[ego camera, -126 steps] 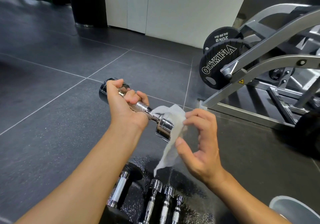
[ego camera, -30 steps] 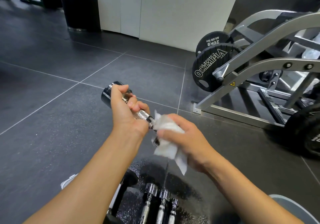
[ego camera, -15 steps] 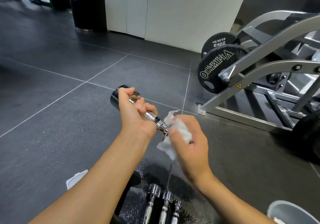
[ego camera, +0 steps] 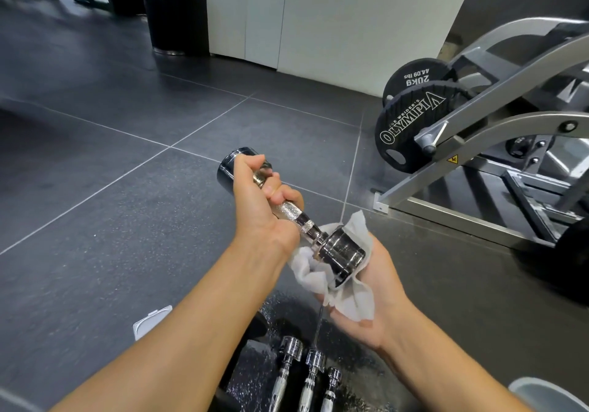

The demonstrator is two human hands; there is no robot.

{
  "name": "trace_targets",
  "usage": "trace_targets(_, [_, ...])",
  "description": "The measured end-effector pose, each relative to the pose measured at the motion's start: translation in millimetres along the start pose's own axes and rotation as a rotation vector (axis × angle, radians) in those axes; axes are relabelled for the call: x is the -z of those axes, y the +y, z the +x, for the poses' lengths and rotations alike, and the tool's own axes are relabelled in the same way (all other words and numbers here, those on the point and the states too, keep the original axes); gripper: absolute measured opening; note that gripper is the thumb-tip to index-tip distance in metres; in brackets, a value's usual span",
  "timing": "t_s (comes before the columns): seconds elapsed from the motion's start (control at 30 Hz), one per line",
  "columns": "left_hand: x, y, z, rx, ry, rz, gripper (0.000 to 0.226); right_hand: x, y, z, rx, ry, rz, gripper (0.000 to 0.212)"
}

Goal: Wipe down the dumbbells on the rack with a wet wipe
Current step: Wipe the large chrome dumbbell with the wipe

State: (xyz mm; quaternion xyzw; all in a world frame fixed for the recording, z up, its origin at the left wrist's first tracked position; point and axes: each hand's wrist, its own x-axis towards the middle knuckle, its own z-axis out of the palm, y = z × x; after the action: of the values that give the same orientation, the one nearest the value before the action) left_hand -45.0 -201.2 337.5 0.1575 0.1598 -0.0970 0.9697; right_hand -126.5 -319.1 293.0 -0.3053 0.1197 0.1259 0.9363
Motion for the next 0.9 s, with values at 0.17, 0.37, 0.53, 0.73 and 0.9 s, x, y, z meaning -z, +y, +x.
trace_targets(0.17, [-2.1,-4.6,-1.8,0.007,-0.020,-0.012,0.025,-9.5,9.4,-3.0,0.326,0.181,-0.181,0.022])
trace_targets(0.37, [-0.1,-3.0,1.0,-0.006,0.007,0.061,0.026,17.2,-10.3,-7.1,1.401,-0.168,-1.829,0.017])
trace_targets(0.53, [-1.2,-1.0,-0.2,-0.080,0.038,0.092,0.031,21.0,-1.1,-2.6,1.416,-0.220,-2.304,0.021])
trace_targets(0.73, [4.4,1.0,6.4,-0.086,0.101,0.085,0.031,10.4,-4.1,-8.2,1.069,-0.153,-2.132,0.020])
trace_targets(0.9, [1.5,4.6,8.0,-0.052,0.076,0.044,0.028,5.0,-16.2,-6.1,0.245,-0.053,-0.851,0.038])
